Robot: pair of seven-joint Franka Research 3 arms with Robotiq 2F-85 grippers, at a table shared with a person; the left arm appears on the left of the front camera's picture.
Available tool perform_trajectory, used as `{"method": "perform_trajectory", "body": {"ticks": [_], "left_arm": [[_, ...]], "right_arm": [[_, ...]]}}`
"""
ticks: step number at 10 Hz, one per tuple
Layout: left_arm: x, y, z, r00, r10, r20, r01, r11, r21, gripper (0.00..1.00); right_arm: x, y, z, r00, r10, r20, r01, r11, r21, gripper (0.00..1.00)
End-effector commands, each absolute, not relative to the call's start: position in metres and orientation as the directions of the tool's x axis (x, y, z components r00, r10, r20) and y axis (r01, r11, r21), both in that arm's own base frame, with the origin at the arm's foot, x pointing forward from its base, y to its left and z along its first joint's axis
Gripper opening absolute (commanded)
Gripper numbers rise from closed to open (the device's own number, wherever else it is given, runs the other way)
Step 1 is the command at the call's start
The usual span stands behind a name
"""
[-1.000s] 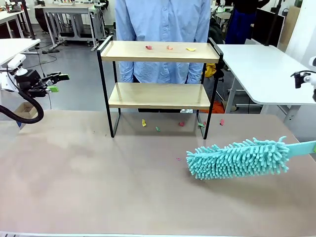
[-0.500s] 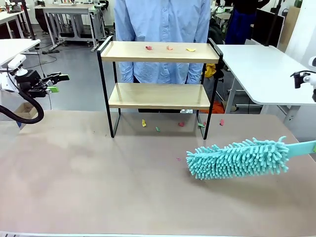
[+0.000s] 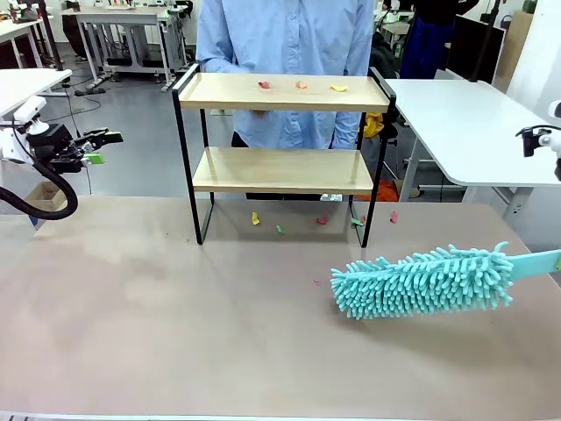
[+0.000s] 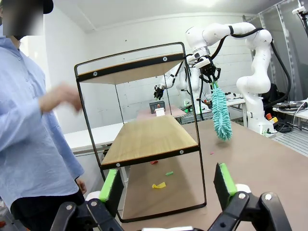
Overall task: Clean the shelf.
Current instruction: Clean the specific section of the Shelf indicated by the human with the Duster.
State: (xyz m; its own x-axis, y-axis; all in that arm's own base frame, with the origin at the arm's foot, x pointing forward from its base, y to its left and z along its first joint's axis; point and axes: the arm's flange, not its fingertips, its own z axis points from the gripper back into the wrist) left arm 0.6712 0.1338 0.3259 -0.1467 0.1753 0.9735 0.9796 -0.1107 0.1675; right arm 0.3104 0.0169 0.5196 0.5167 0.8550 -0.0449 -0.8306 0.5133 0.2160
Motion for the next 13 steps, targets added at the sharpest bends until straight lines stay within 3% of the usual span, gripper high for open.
{"method": "perform_trajectory", "body": {"ticks": [1, 13], "left_arm": [[0.6700, 0.1341, 0.3277, -0.163, 0.168, 0.972, 0.976, -0.116, 0.184, 1.00], [0.6700, 0.1341, 0.3277, -0.163, 0.168, 0.972, 0.976, -0.116, 0.184, 1.00]], "right_arm": [[0.3106, 0.0159, 0.5222, 0.529, 0.848, -0.027, -0.825, 0.522, 0.216, 0.13], [0.3106, 0.0159, 0.5222, 0.529, 0.848, -0.027, -0.825, 0.522, 0.216, 0.13]]}}
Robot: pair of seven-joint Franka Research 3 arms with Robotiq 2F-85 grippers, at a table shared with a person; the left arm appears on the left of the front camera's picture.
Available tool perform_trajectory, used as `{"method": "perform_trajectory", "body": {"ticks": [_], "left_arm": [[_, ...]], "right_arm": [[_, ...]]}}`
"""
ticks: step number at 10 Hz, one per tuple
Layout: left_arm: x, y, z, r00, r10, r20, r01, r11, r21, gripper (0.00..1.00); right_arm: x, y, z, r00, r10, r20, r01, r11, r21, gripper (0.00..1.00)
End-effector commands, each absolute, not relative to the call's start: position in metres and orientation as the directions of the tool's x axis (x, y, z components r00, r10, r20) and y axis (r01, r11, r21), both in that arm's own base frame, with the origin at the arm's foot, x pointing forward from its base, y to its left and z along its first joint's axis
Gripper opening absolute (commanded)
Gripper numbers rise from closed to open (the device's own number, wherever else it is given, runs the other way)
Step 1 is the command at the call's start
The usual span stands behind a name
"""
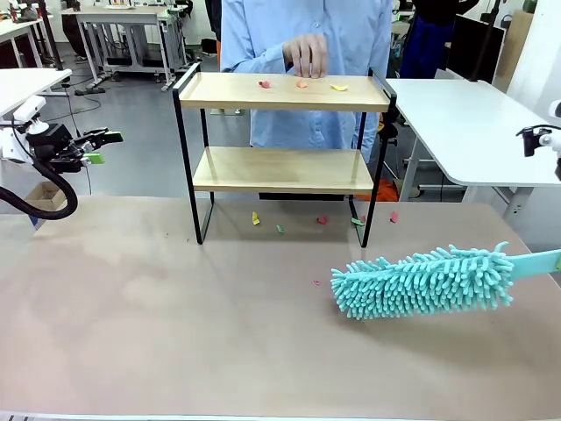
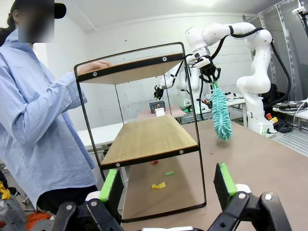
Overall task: Clean the shelf.
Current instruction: Clean the specific section of the Shelf indicated by the human with the Duster.
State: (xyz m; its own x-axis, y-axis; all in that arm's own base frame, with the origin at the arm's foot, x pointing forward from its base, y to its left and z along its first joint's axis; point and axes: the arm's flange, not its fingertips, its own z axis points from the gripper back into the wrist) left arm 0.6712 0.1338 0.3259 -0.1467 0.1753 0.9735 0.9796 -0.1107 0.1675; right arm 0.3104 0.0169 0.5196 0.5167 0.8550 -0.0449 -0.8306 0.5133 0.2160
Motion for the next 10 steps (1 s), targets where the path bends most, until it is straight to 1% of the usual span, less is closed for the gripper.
{"method": "perform_trajectory", "body": {"ticks": [1, 2, 4, 6, 7, 8, 10], "left_arm": [[0.670, 0.134, 0.328, -0.163, 0.168, 0.972, 0.976, -0.116, 0.184, 1.00], [0.670, 0.134, 0.328, -0.163, 0.168, 0.972, 0.976, -0.116, 0.184, 1.00], [0.670, 0.134, 0.328, -0.163, 0.168, 0.972, 0.976, -0.116, 0.184, 1.00], [0.670, 0.134, 0.328, -0.163, 0.168, 0.972, 0.976, -0.116, 0.184, 1.00], [0.670, 0.134, 0.328, -0.163, 0.168, 0.972, 0.976, -0.116, 0.184, 1.00], [0.670, 0.134, 0.328, -0.163, 0.168, 0.972, 0.976, -0.116, 0.184, 1.00], [0.670, 0.134, 0.328, -0.163, 0.168, 0.972, 0.976, -0.116, 0.184, 1.00]], "right_arm": [[0.311, 0.016, 0.522, 0.529, 0.848, -0.027, -0.825, 0.522, 0.216, 0.13], [0.310, 0.017, 0.520, 0.517, 0.855, -0.045, -0.831, 0.513, 0.216, 0.13], [0.295, 0.042, 0.558, 0.523, 0.849, 0.080, -0.843, 0.501, 0.197, 0.13], [0.274, 0.070, 0.604, 0.499, 0.848, 0.181, -0.866, 0.477, 0.150, 0.13], [0.264, 0.092, 0.630, 0.583, 0.787, 0.204, -0.812, 0.552, 0.190, 0.13], [0.254, 0.117, 0.653, 0.628, 0.734, 0.259, -0.778, 0.597, 0.197, 0.13], [0.230, 0.178, 0.697, 0.731, 0.618, 0.290, -0.681, 0.693, 0.239, 0.13]]}}
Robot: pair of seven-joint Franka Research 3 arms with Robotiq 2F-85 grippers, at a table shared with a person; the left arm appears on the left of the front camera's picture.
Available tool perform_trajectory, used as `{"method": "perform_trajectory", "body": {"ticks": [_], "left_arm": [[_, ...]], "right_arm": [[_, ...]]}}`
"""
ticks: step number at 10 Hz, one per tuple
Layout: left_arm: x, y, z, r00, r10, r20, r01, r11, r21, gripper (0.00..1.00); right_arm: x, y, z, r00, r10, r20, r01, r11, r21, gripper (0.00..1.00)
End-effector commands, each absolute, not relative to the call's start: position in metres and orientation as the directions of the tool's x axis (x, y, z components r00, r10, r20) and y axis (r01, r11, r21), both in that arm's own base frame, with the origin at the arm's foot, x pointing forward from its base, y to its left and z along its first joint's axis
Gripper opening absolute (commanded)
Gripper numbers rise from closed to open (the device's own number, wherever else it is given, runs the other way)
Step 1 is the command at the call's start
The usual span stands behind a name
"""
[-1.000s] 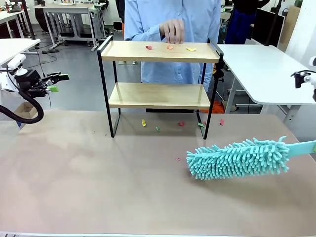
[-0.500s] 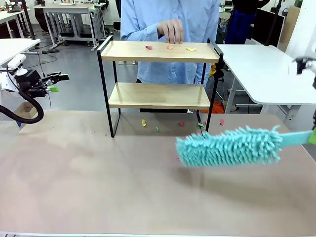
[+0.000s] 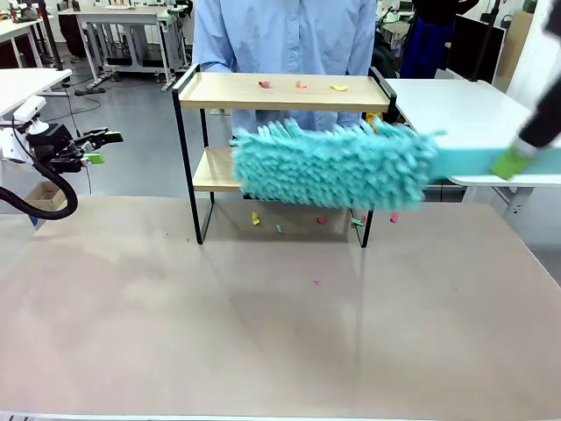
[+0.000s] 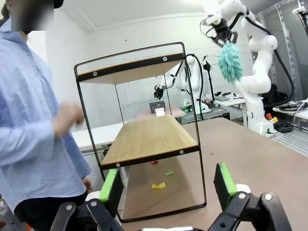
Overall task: Clean the shelf.
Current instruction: Clean the specific section of the Shelf indicated by the human with the Duster.
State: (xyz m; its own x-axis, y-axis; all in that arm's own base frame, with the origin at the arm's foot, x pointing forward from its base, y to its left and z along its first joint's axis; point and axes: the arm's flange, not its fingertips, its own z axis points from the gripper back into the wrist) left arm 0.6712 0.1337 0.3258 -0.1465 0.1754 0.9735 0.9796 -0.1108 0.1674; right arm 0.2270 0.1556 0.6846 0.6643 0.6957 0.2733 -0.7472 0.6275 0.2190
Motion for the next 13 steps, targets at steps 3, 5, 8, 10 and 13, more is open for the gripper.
{"method": "perform_trajectory", "body": {"ticks": [3, 5, 8, 10, 13], "left_arm": [[0.670, 0.134, 0.328, -0.163, 0.168, 0.972, 0.976, -0.116, 0.184, 1.00], [0.670, 0.134, 0.328, -0.163, 0.168, 0.972, 0.976, -0.116, 0.184, 1.00], [0.670, 0.134, 0.328, -0.163, 0.168, 0.972, 0.976, -0.116, 0.184, 1.00], [0.670, 0.134, 0.328, -0.163, 0.168, 0.972, 0.976, -0.116, 0.184, 1.00], [0.670, 0.134, 0.328, -0.163, 0.168, 0.972, 0.976, -0.116, 0.184, 1.00]], "right_arm": [[0.223, 0.251, 0.739, 0.810, 0.442, 0.385, -0.551, 0.798, 0.243, 0.13], [0.241, 0.275, 0.742, 0.870, 0.325, 0.372, -0.444, 0.843, 0.303, 0.13], [0.226, 0.268, 0.739, 0.834, 0.412, 0.367, -0.520, 0.809, 0.273, 0.13], [0.226, 0.268, 0.739, 0.834, 0.412, 0.367, -0.520, 0.809, 0.273, 0.13], [0.237, 0.305, 0.750, 0.884, 0.303, 0.356, -0.406, 0.875, 0.265, 0.13]]}}
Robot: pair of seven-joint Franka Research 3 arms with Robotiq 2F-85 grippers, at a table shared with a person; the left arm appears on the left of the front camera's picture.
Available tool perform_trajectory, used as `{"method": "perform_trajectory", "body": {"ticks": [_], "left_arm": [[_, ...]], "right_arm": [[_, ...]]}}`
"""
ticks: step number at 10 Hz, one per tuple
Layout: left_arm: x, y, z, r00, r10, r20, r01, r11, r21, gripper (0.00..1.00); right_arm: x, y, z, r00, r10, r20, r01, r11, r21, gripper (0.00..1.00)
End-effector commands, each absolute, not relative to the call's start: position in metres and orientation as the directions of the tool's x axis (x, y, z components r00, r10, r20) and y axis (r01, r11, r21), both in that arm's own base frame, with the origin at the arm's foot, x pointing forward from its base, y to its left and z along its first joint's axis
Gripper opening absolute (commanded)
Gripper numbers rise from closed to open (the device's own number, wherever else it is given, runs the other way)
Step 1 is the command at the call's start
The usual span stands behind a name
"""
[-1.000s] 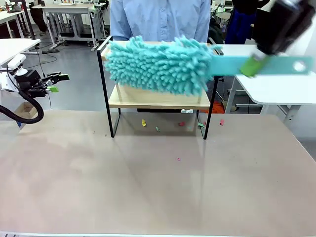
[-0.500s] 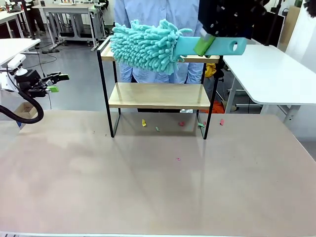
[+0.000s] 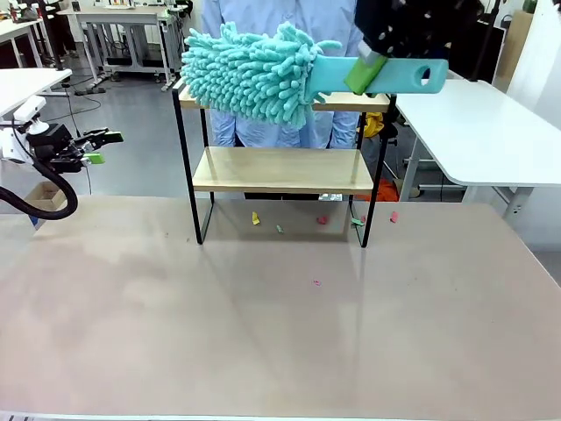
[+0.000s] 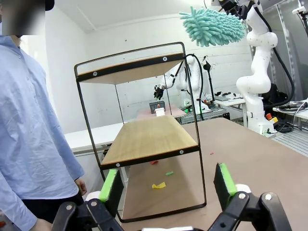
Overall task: Clean the shelf.
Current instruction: Clean the specific section of the Shelf indicated by the human with the Duster.
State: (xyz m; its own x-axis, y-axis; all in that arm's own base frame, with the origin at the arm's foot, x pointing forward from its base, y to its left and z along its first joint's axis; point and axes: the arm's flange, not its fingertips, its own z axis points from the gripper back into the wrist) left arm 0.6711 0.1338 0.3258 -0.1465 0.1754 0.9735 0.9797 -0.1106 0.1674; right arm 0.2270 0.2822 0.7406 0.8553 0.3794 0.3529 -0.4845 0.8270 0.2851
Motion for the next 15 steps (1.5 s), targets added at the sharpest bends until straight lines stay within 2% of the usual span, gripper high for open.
{"method": "perform_trajectory", "body": {"ticks": [1, 6, 9, 15], "left_arm": [[0.670, 0.134, 0.328, -0.163, 0.168, 0.972, 0.976, -0.116, 0.184, 1.00], [0.670, 0.134, 0.328, -0.163, 0.168, 0.972, 0.976, -0.116, 0.184, 1.00], [0.670, 0.134, 0.328, -0.163, 0.168, 0.972, 0.976, -0.116, 0.184, 1.00], [0.670, 0.134, 0.328, -0.163, 0.168, 0.972, 0.976, -0.116, 0.184, 1.00]], "right_arm": [[0.249, 0.334, 0.759, 0.892, 0.234, 0.386, -0.345, 0.905, 0.248, 0.13], [0.302, 0.456, 0.760, 0.902, -0.073, 0.425, -0.041, 0.967, 0.252, 0.13], [0.332, 0.501, 0.754, 0.887, -0.111, 0.448, -0.008, 0.967, 0.254, 0.13], [0.381, 0.525, 0.726, 0.894, -0.143, 0.426, 0.036, 0.967, 0.251, 0.13]]}}
